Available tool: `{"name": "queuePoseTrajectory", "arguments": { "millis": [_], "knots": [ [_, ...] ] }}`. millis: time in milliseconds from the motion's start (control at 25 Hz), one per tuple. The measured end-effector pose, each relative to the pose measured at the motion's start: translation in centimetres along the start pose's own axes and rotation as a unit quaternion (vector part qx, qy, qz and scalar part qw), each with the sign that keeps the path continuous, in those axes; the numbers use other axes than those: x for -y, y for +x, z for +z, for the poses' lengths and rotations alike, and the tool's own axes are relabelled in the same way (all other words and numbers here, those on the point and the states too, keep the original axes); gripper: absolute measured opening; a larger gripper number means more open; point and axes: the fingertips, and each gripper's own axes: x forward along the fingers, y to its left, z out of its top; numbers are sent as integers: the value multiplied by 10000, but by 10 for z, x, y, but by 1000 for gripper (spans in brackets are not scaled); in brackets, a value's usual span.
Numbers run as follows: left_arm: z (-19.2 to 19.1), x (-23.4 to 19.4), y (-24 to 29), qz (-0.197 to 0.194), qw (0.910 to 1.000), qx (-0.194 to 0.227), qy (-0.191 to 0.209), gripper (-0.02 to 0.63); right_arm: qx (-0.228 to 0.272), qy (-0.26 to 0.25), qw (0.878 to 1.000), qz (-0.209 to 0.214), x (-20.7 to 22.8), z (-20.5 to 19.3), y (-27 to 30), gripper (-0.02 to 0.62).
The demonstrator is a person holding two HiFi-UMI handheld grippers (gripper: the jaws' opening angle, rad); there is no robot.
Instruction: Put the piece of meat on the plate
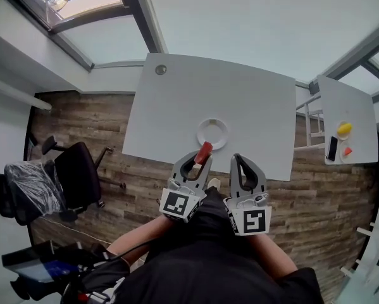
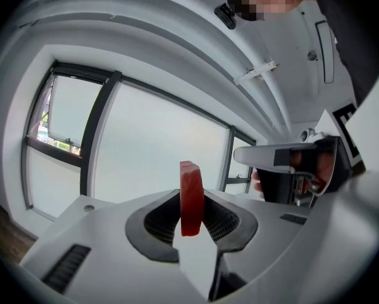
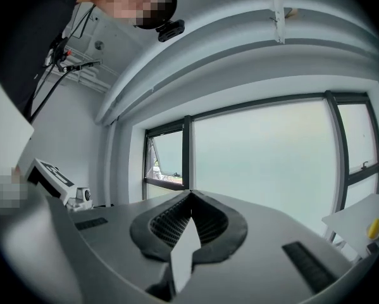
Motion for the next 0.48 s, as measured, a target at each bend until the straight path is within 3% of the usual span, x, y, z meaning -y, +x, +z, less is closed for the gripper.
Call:
{"name": "queuePoseTrajectory", "arguments": {
  "millis": [200,480],
  "knots": [
    [-22,-9,22,65,10000,-55,-25,95,46,-136,9998,-127,17,0,7,5],
    [-60,-27,46,166,9988,-441,-143,95,-102,-56,9998,-152,24,-10,15,5]
  ]
}}
